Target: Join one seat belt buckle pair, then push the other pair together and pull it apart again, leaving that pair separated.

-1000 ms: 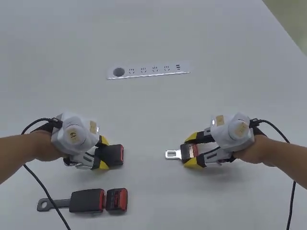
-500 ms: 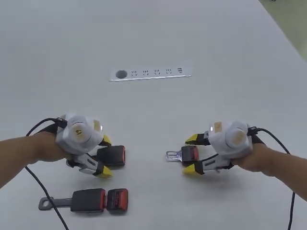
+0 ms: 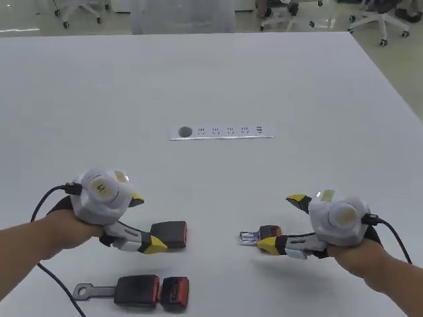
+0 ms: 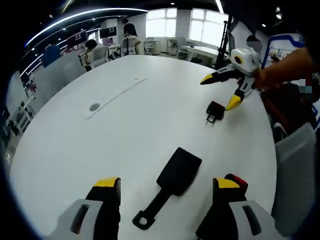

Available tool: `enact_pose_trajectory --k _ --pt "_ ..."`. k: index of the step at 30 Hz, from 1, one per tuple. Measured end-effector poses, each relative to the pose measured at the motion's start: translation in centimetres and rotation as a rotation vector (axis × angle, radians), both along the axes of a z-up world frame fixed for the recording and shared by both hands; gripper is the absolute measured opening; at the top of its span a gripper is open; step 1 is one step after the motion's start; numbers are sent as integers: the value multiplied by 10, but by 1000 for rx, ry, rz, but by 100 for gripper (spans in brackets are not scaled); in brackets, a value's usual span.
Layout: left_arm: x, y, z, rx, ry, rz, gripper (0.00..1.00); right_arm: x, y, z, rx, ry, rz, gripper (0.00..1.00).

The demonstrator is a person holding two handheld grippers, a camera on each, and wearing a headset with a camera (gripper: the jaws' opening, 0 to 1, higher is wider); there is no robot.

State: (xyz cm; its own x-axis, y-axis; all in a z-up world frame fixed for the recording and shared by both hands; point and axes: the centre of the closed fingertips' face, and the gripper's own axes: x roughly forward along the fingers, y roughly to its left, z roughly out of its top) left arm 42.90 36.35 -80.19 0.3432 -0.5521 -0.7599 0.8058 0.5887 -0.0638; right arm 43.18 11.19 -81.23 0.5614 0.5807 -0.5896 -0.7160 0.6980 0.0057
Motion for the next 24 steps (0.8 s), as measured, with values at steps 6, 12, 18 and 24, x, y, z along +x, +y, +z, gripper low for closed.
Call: enact_pose_trajectory --k 6,12,18,24 --pt "-9 23 24 -60 -49 154 83 -9 -2 13 27 -26 -98 82" --pt "-31 50 34 -87 -68 265 88 -26 4 21 48 -40 -147 85" --pt "-57 64 47 -132 -110 365 90 -48 8 29 58 -54 -178 88" --pt "-75 79 57 -168 -149 465 92 -67 10 45 70 -85 -217 90"
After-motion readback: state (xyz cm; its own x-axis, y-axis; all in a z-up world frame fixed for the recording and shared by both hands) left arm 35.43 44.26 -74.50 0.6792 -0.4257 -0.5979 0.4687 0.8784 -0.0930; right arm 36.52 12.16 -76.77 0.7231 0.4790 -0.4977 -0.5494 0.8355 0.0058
